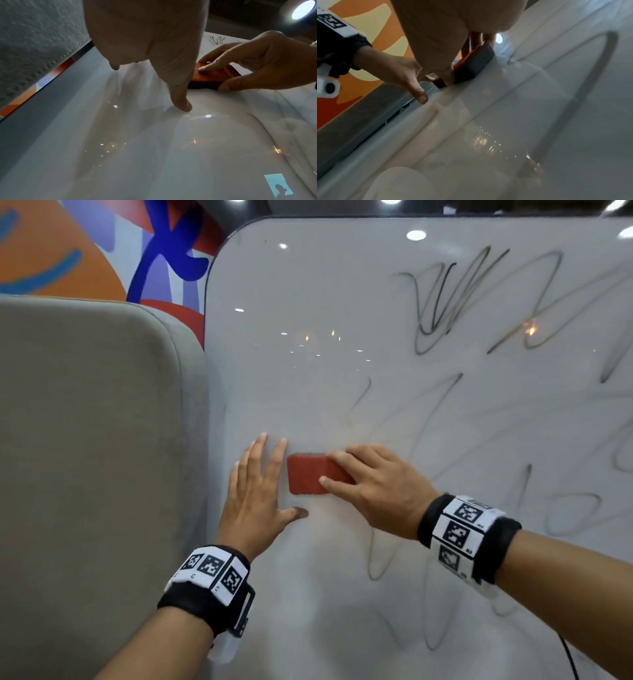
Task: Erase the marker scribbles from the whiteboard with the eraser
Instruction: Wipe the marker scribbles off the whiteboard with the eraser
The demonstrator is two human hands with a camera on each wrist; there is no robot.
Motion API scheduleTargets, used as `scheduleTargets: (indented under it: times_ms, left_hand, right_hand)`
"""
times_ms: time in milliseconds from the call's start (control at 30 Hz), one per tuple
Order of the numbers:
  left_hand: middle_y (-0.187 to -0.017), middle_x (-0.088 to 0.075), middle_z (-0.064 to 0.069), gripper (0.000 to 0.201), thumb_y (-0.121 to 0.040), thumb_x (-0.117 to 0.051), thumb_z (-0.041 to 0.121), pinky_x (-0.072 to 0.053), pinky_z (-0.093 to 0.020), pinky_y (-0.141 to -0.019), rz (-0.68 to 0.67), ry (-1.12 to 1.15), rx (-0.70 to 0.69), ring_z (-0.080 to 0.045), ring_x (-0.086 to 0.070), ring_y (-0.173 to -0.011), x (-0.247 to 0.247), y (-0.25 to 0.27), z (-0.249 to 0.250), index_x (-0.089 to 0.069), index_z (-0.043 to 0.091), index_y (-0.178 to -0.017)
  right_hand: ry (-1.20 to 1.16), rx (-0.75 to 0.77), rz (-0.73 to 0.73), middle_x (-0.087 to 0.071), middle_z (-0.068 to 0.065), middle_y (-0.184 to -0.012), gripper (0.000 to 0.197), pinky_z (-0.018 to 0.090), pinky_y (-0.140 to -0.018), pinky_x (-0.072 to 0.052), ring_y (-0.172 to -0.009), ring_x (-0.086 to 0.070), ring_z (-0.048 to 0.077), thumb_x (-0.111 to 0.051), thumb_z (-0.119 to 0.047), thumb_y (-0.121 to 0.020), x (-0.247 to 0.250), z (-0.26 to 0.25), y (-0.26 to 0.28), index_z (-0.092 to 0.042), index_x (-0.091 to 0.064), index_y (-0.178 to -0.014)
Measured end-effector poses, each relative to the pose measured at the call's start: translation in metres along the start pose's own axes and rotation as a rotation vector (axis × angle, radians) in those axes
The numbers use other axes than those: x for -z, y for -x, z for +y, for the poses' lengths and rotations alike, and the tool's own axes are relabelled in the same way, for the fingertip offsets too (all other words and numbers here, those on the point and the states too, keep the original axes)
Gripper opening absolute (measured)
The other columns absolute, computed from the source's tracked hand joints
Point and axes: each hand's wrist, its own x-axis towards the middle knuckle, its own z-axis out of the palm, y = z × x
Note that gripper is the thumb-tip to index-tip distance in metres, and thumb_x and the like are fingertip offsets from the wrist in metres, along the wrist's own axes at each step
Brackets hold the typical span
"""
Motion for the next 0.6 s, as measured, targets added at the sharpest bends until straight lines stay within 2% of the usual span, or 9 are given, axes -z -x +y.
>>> scheduleTargets:
  times_ms: [67,133,200,267,333,400,467,533,600]
  left_hand:
    - [-0.162,0.011,0.005,0.119,-0.07,-0.081,0.053,-0.009,-0.045,-0.123,0.011,0.01,0.006,-0.018,0.007,-0.15,0.004,-0.005,0.003,0.0,0.033,-0.156]
    - [-0.162,0.01,0.005,0.118,-0.071,-0.08,0.053,-0.009,-0.045,-0.123,0.019,0.019,0.008,-0.017,0.006,-0.15,0.007,-0.009,0.008,0.0,0.033,-0.156]
    - [-0.162,0.008,0.003,0.118,-0.071,-0.08,0.052,-0.011,-0.046,-0.123,0.032,0.018,0.002,-0.018,0.005,-0.15,0.011,-0.013,0.013,-0.001,0.032,-0.156]
    - [-0.163,0.007,0.002,0.12,-0.07,-0.081,0.052,-0.012,-0.047,-0.123,0.036,0.027,0.0,-0.018,0.005,-0.15,0.013,-0.017,0.018,0.0,0.032,-0.156]
    - [-0.162,0.01,0.005,0.124,-0.068,-0.083,0.052,-0.012,-0.046,-0.123,0.025,0.037,0.008,-0.015,0.008,-0.15,0.016,-0.022,0.022,0.004,0.034,-0.155]
    - [-0.162,0.016,0.007,0.129,-0.067,-0.083,0.053,-0.01,-0.046,-0.123,0.013,0.029,0.006,-0.014,0.012,-0.149,0.019,-0.027,0.023,0.01,0.037,-0.154]
    - [-0.161,0.021,0.007,0.132,-0.066,-0.083,0.055,-0.009,-0.047,-0.123,-0.003,0.004,0.002,-0.014,0.016,-0.149,0.022,-0.032,0.025,0.015,0.037,-0.153]
    - [-0.16,0.025,0.008,0.135,-0.065,-0.082,0.057,-0.007,-0.047,-0.123,-0.017,-0.02,0.008,-0.014,0.019,-0.149,0.024,-0.037,0.027,0.019,0.038,-0.152]
    - [-0.159,0.028,0.009,0.137,-0.064,-0.083,0.057,-0.006,-0.047,-0.123,-0.017,-0.02,0.013,-0.013,0.021,-0.148,0.025,-0.041,0.029,0.023,0.038,-0.15]
  right_hand:
    - [0.035,-0.052,0.058,-0.06,0.017,-0.125,0.037,0.043,-0.087,-0.043,-0.104,-0.056,0.036,-0.062,-0.012,-0.082,0.013,0.025,-0.013,-0.02,-0.067,-0.118]
    - [0.067,-0.189,0.128,-0.06,0.017,-0.126,0.037,0.044,-0.086,-0.042,-0.104,-0.055,0.037,-0.067,-0.013,-0.081,0.025,0.046,-0.026,-0.02,-0.067,-0.118]
    - [0.08,-0.277,0.168,-0.059,0.018,-0.126,0.04,0.045,-0.086,-0.04,-0.105,-0.053,0.038,-0.068,-0.012,-0.078,0.026,0.045,-0.029,-0.019,-0.067,-0.117]
    - [0.067,-0.222,0.156,-0.059,0.019,-0.124,0.042,0.045,-0.086,-0.041,-0.103,-0.054,0.038,-0.068,-0.011,-0.075,0.017,0.03,-0.023,-0.018,-0.067,-0.116]
    - [0.052,-0.089,0.072,-0.059,0.017,-0.123,0.044,0.044,-0.088,-0.044,-0.103,-0.055,0.037,-0.068,-0.008,-0.072,0.012,0.019,-0.014,-0.019,-0.065,-0.115]
    - [0.052,-0.023,0.038,-0.06,0.015,-0.123,0.045,0.043,-0.088,-0.045,-0.104,-0.055,0.034,-0.067,-0.008,-0.072,0.019,0.032,-0.015,-0.02,-0.065,-0.116]
    - [0.074,-0.089,0.075,-0.06,0.013,-0.124,0.044,0.042,-0.088,-0.044,-0.105,-0.055,0.033,-0.069,-0.01,-0.074,0.03,0.055,-0.026,-0.022,-0.065,-0.116]
    - [0.1,-0.221,0.131,-0.059,0.012,-0.125,0.043,0.044,-0.089,-0.043,-0.108,-0.053,0.034,-0.071,-0.012,-0.075,0.04,0.072,-0.039,-0.023,-0.065,-0.116]
    - [0.111,-0.307,0.171,-0.059,0.014,-0.126,0.044,0.045,-0.089,-0.042,-0.109,-0.052,0.036,-0.071,-0.012,-0.073,0.039,0.071,-0.044,-0.022,-0.065,-0.116]
